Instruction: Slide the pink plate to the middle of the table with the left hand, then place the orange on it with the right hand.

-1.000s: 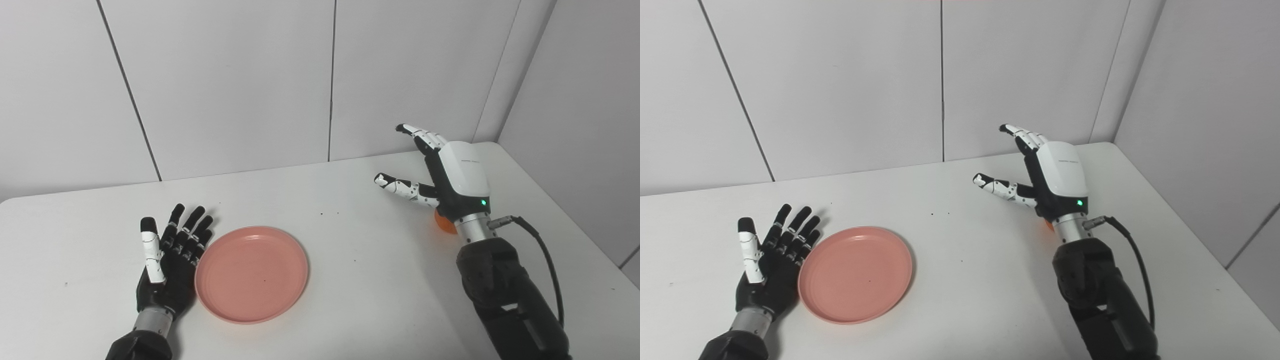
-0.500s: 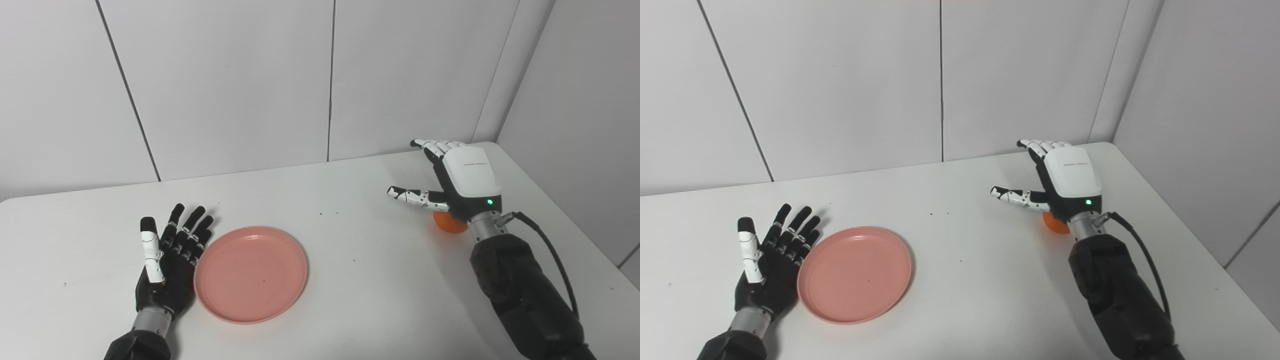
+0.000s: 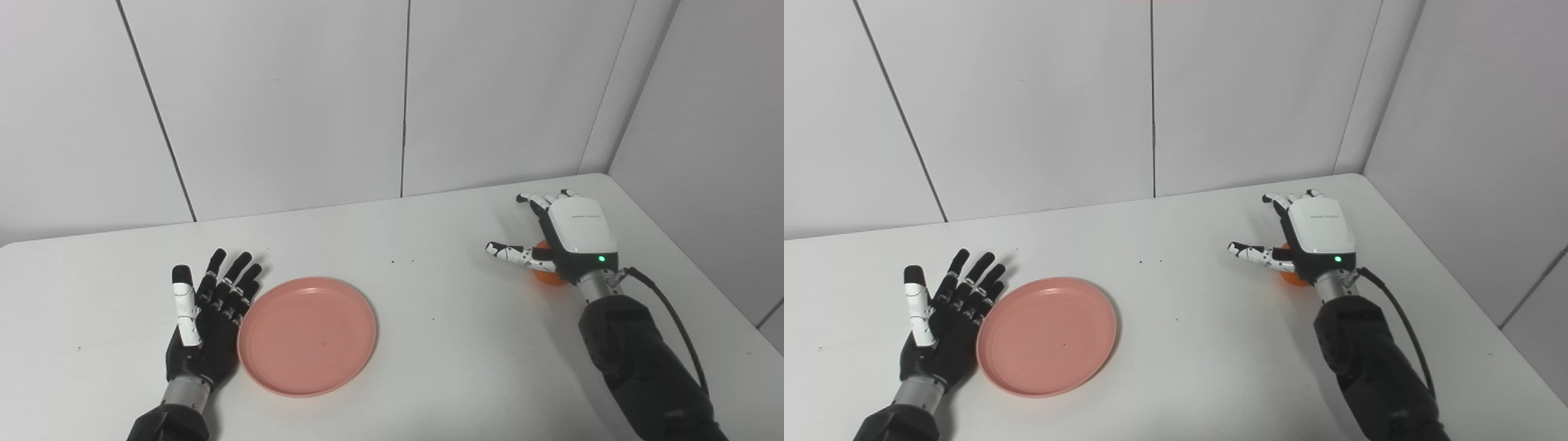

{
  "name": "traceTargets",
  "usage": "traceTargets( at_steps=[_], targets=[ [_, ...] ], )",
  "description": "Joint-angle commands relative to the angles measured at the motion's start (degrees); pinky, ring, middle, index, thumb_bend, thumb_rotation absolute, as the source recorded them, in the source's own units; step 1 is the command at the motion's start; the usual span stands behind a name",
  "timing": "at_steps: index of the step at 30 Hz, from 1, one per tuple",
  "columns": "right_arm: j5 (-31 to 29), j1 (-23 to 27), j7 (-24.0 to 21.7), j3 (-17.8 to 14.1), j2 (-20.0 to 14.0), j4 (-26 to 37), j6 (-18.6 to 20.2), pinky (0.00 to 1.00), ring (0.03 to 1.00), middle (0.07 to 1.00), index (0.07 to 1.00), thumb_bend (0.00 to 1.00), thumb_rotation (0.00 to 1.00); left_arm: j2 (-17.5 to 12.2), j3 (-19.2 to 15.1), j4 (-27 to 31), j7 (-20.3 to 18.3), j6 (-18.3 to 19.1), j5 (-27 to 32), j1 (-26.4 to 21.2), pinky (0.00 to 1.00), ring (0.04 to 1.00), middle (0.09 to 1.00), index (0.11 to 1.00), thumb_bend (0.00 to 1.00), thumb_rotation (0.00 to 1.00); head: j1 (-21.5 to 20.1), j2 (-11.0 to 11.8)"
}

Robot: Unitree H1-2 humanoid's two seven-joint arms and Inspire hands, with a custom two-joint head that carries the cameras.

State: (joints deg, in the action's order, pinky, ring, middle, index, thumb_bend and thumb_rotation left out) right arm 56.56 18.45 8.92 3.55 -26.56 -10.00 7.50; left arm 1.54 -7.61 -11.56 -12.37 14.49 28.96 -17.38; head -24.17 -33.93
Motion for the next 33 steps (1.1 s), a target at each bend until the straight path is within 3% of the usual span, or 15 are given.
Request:
traceTargets(
  at_steps=[1,25,28,29,33],
  targets=[
    [-0.3,2.5,0.7,-0.3,-2.1,0.1,1.4,0.86,0.796,0.790,0.760,0.92,1.00,0.1,0.1,-3.1,1.9,3.3,-1.2,2.4,1.00,0.888,0.884,1.000,0.93,0.82,0.1,0.0],
    [-2.6,2.0,-0.5,2.7,-3.8,-6.1,3.5,0.71,0.719,0.746,0.749,0.94,1.00,-0.1,0.5,-2.3,1.7,3.5,-1.3,3.0,1.00,0.888,0.891,1.000,0.92,0.82,0.6,-0.7],
    [-2.2,1.9,-0.7,3.4,-3.6,-6.3,4.0,0.67,0.696,0.734,0.731,0.93,1.00,-0.3,0.5,-2.4,1.6,3.6,-1.3,2.9,1.00,0.887,0.893,1.000,0.92,0.82,0.5,-0.8],
    [-2.0,1.9,-0.8,3.6,-3.6,-6.4,4.3,0.56,0.629,0.699,0.699,0.93,1.00,-0.3,0.5,-2.4,1.6,3.6,-1.2,2.9,1.00,0.889,0.891,1.000,0.92,0.82,0.5,-0.8],
    [-2.6,1.8,-0.6,3.9,-3.1,-7.1,4.8,0.39,0.468,0.549,0.576,0.91,0.99,-0.3,0.5,-2.2,1.8,3.7,-1.3,2.9,1.00,0.891,0.887,1.000,0.93,0.82,0.5,-0.8]
  ],
)
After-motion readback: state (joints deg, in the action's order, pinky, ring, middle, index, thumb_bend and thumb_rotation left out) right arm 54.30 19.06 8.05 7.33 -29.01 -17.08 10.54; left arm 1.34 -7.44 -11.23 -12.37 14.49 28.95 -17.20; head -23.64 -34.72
